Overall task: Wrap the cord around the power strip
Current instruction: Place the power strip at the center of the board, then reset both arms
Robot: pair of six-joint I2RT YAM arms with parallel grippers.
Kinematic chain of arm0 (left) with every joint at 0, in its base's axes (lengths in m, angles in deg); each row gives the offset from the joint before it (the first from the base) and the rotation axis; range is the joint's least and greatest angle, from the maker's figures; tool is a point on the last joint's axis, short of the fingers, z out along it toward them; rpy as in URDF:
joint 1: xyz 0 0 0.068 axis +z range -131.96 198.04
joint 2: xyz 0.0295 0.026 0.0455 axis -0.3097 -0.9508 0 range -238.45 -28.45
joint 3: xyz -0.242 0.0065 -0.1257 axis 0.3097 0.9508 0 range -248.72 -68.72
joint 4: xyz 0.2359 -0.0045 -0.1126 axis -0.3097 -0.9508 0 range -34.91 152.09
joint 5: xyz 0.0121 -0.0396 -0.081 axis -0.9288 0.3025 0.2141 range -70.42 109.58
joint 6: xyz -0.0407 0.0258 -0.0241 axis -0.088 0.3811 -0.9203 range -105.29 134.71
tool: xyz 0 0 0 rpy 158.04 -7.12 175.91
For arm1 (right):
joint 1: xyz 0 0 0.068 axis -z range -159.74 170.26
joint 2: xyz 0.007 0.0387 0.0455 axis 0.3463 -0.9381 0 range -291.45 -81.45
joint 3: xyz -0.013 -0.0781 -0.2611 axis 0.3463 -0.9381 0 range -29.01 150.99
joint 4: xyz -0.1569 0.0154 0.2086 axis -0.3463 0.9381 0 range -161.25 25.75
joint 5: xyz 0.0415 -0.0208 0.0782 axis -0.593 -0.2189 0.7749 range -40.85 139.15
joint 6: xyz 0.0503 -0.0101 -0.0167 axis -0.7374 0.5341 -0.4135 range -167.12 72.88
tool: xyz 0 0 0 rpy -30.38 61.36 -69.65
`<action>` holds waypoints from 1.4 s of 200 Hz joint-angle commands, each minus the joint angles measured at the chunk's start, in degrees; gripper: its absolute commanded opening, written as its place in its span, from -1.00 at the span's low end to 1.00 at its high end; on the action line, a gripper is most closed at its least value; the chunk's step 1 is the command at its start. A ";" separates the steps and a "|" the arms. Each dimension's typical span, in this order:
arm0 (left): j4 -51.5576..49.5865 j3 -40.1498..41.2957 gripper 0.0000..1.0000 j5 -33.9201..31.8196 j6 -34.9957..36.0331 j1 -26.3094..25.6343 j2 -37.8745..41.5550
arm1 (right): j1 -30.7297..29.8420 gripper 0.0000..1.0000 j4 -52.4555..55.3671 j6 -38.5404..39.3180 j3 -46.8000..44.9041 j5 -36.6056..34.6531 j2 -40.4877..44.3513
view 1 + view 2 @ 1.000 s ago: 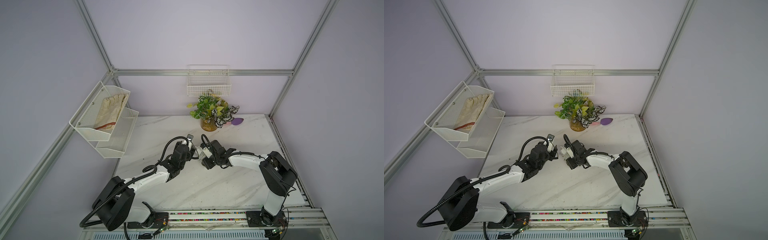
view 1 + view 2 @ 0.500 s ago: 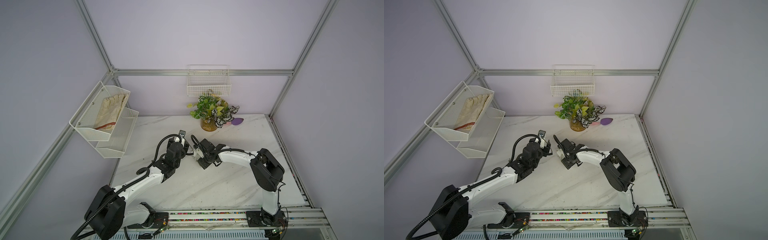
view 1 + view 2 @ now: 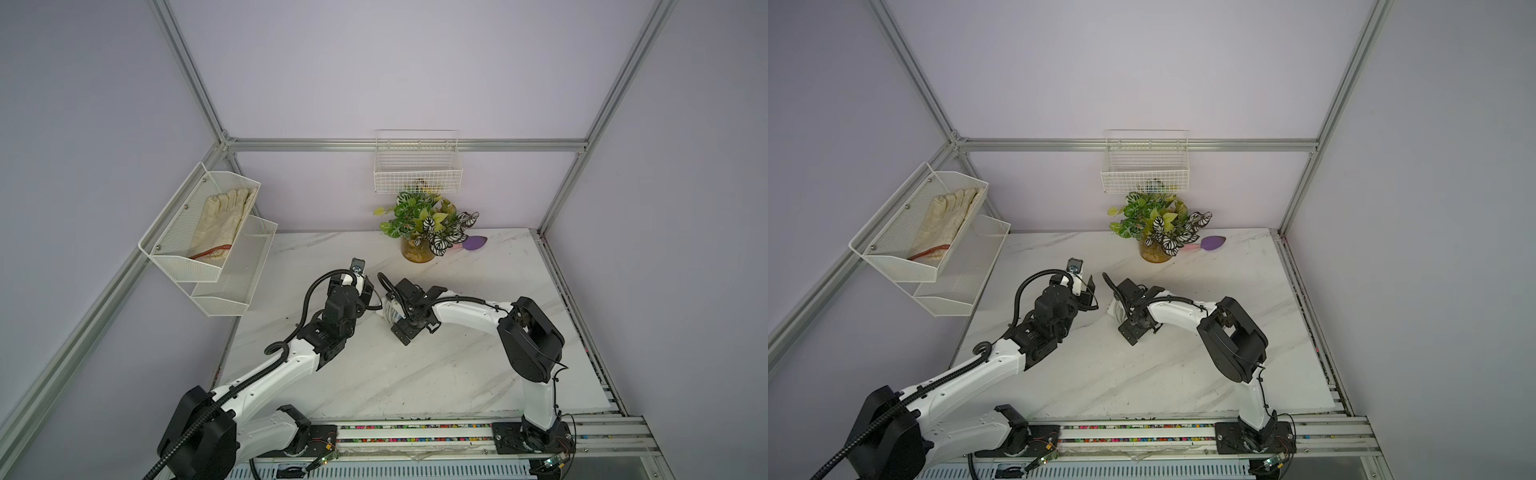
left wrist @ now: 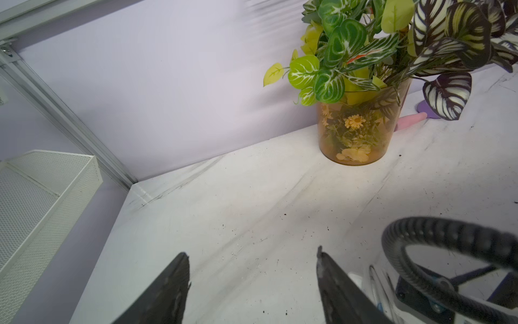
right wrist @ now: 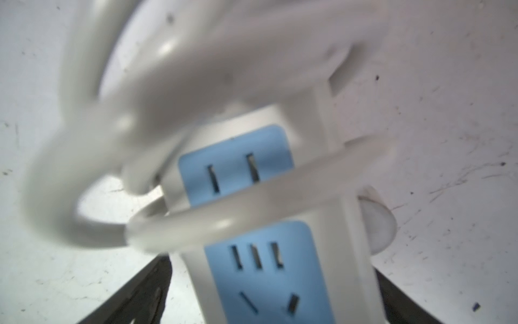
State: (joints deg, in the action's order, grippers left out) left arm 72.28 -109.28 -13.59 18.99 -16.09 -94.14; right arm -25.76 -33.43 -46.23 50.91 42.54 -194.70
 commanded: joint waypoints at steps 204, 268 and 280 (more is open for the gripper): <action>32.02 17.54 0.95 -3.72 -5.94 26.48 -10.86 | 40.12 0.95 -85.44 -0.05 -51.56 0.36 25.53; 46.41 20.79 1.00 4.24 -4.03 28.09 -21.51 | 44.44 0.94 -104.25 1.70 -56.65 13.08 12.63; 48.03 21.87 1.00 7.71 -4.83 29.14 -22.96 | 44.61 0.95 -105.63 0.39 -55.90 11.00 11.29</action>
State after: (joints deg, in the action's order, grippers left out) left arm 111.43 -88.91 -11.36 14.53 11.23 -116.30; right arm 18.61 -130.01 -45.16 -7.12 50.82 -183.51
